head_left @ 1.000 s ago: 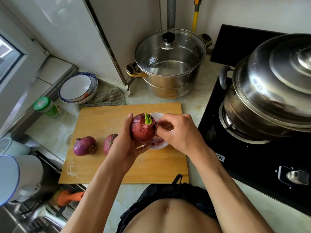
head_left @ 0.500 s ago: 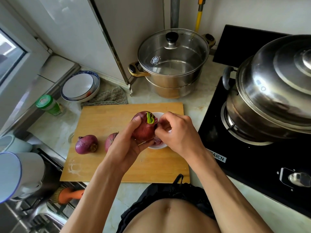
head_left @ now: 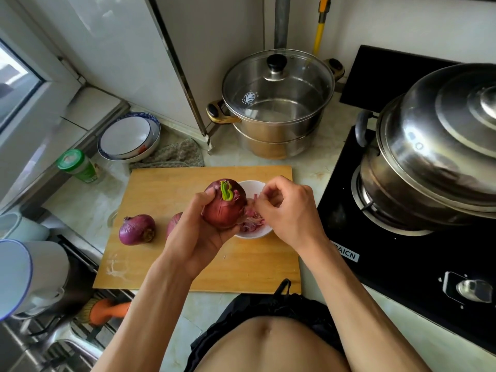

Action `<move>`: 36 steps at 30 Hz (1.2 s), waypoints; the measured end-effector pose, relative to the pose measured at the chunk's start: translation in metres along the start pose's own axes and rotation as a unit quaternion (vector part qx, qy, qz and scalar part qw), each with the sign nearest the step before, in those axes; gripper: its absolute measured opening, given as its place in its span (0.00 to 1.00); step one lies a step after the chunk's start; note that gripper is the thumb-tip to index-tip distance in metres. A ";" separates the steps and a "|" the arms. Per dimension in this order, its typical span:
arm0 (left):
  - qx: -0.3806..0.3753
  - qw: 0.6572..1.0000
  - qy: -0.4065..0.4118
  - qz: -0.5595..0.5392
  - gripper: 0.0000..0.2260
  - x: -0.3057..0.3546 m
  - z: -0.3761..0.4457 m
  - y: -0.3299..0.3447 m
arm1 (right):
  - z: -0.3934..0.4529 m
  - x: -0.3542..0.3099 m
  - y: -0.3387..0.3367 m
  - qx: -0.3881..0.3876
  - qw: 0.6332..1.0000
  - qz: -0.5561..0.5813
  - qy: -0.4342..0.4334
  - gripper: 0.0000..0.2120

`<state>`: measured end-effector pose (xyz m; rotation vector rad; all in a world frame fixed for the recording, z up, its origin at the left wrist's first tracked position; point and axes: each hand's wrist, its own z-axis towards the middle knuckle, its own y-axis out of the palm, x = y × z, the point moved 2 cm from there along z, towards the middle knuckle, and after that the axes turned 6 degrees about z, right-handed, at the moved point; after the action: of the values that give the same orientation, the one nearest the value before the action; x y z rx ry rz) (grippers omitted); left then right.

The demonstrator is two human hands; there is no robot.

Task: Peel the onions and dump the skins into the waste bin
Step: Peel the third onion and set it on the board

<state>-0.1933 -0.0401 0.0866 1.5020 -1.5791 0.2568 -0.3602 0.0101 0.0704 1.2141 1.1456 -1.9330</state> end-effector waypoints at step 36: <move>-0.004 0.997 -0.035 -0.074 0.23 -0.014 0.009 -0.004 | 0.002 0.033 0.013 -0.003 0.988 0.095 0.118 0.07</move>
<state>-0.1959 -0.0373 0.0700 1.6283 -1.5124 0.1154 -0.3638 0.0011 0.0365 1.5226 1.1048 -1.6765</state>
